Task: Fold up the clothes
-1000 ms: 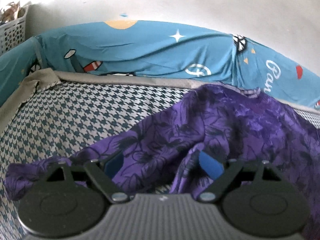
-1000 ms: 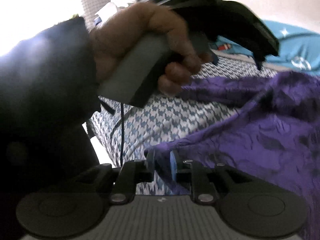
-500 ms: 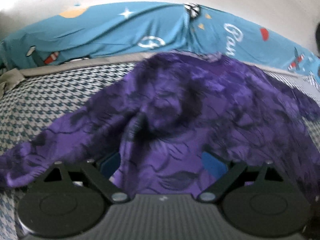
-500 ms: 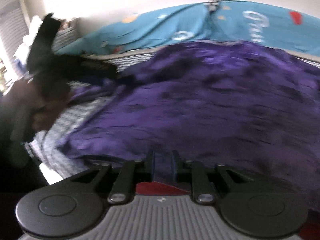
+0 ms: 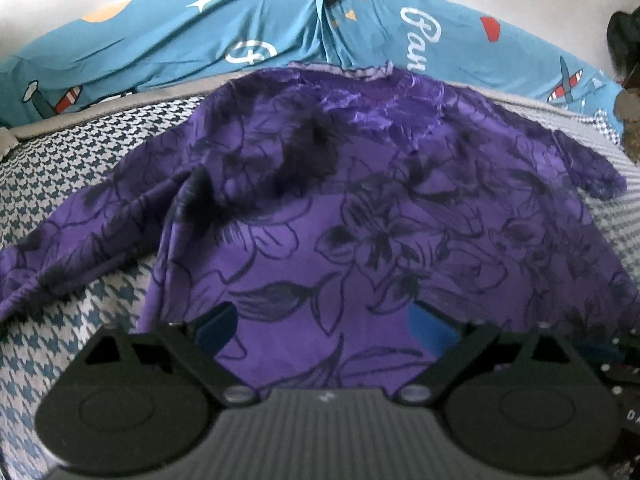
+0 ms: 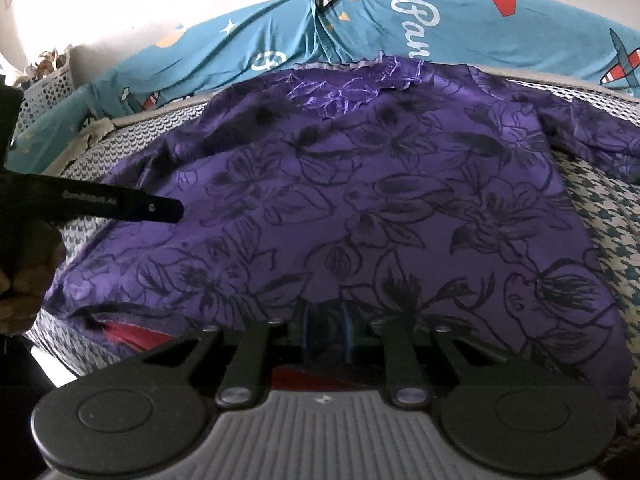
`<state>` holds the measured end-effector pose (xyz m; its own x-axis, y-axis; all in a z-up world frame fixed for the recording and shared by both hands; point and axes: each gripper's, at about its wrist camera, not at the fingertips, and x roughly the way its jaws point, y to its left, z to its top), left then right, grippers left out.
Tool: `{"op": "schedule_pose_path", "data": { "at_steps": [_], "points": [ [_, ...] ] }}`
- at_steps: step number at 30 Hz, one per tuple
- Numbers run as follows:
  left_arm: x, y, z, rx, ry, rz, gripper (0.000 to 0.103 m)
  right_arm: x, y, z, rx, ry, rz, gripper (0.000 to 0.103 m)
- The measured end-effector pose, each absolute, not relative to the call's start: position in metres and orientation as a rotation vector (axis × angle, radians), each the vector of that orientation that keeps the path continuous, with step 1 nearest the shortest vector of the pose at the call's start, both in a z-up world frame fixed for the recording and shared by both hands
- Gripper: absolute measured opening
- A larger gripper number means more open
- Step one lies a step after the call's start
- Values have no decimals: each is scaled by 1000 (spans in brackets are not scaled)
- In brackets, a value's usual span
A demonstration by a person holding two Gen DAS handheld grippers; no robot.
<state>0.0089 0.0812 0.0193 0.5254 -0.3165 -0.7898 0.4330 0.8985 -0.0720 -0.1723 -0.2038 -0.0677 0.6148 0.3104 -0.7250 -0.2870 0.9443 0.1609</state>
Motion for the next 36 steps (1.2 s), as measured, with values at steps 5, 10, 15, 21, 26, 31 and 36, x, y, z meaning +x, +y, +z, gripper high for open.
{"op": "schedule_pose_path", "data": {
  "at_steps": [5, 10, 15, 21, 26, 31, 36],
  "points": [
    [0, 74, 10, 187, 928, -418, 96, -175, -207, -68, 27, 874, 356, 19],
    [-10, 71, -1, 207, 959, -397, 96, -183, -214, -68, 63, 919, 386, 19],
    [-19, 73, -2, 196, 961, -380, 97, -197, -215, -67, 62, 953, 425, 19],
    [-39, 78, -2, 179, 957, -363, 99, -207, -216, -68, 55, 962, 436, 19],
    [-61, 82, -3, 184, 966, -364, 101, -214, -215, -70, 50, 993, 448, 20],
    [-80, 76, -5, 246, 954, -379, 103, -222, -216, -74, 61, 1023, 457, 20],
    [-87, 75, -6, 258, 954, -383, 103, -229, -223, -59, 114, 928, 510, 20]
  ]
}}
